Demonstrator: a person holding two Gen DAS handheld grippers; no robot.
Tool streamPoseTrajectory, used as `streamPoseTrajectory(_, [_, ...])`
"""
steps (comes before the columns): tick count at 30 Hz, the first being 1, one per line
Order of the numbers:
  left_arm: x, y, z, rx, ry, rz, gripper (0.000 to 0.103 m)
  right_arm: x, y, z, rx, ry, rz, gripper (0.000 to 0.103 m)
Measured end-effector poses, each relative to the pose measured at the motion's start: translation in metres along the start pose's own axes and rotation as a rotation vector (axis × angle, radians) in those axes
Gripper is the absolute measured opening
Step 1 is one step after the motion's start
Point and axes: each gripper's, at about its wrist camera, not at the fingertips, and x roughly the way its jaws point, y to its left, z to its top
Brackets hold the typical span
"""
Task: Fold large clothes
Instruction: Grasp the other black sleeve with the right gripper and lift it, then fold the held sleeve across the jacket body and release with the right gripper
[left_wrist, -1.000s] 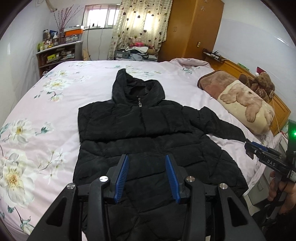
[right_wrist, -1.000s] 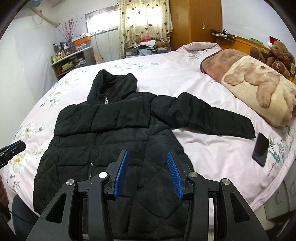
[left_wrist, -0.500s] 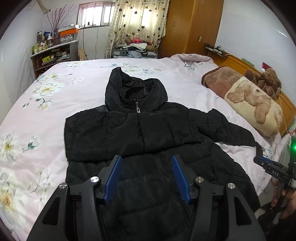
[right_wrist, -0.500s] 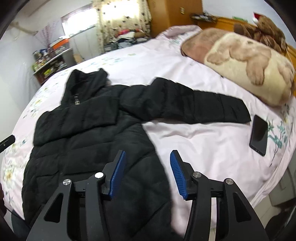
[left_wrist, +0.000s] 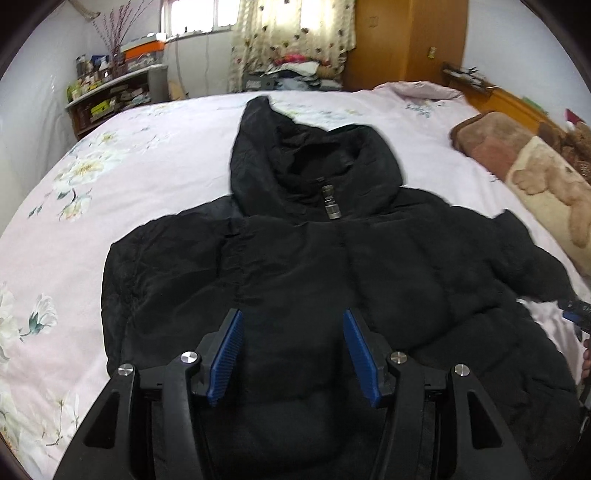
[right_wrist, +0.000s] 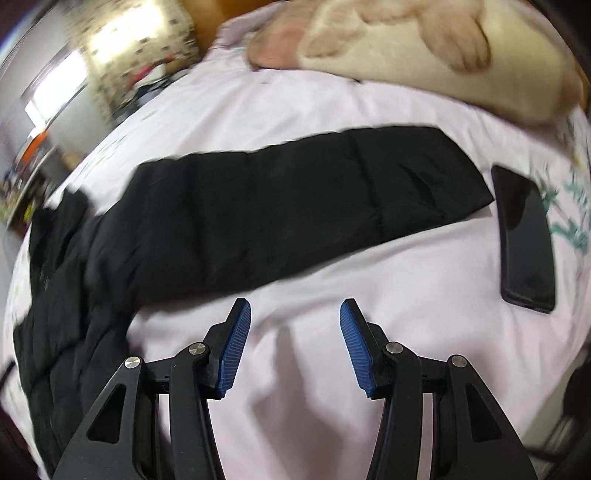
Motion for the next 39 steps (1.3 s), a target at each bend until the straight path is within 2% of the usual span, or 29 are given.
streamPoseTrajectory(4, [0.020,0.020,-0.002,-0.037,0.023,0.024,0.058,0.021,-0.021,0.015,0.098,-0.005,0.011,0.052])
streamPoseTrajectory(7, [0.026,0.029,-0.005,-0.049,0.020,0.025,0.058,0.031,-0.035,0.022,0.183,-0.010,0.050,0.055])
streamPoseTrajectory(13, [0.031,0.034,-0.008,-0.035,0.016,0.021,0.058,0.041,-0.040,0.029,0.282,-0.032,0.066,0.055])
streamPoseTrajectory(14, [0.031,0.034,-0.007,-0.035,0.016,0.020,0.058,0.039,-0.039,0.029,0.287,-0.044,0.068,0.040])
streamPoseTrajectory(16, [0.029,0.035,-0.007,-0.037,0.018,0.017,0.059,0.032,-0.033,0.032,0.269,-0.055,0.065,0.019])
streamPoseTrajectory(17, [0.028,0.036,-0.005,-0.038,0.022,0.016,0.058,0.029,-0.029,0.034,0.262,-0.062,0.059,0.014])
streamPoseTrajectory(19, [0.023,0.038,-0.005,-0.044,0.027,0.012,0.058,0.017,-0.018,0.040,0.235,-0.084,0.060,0.011])
streamPoseTrajectory(24, [0.001,0.044,-0.004,-0.070,0.010,0.002,0.058,-0.045,0.021,0.055,0.134,-0.190,0.101,0.009])
streamPoseTrajectory(30, [-0.029,0.051,-0.002,-0.084,-0.029,-0.001,0.058,-0.123,0.100,0.064,-0.029,-0.301,0.202,0.009])
streamPoseTrajectory(34, [-0.047,0.060,-0.002,-0.105,-0.051,0.002,0.058,-0.148,0.165,0.063,-0.152,-0.313,0.290,0.009])
streamPoseTrajectory(39, [-0.063,0.077,-0.004,-0.124,-0.075,0.019,0.058,-0.144,0.240,0.042,-0.300,-0.261,0.368,0.009])
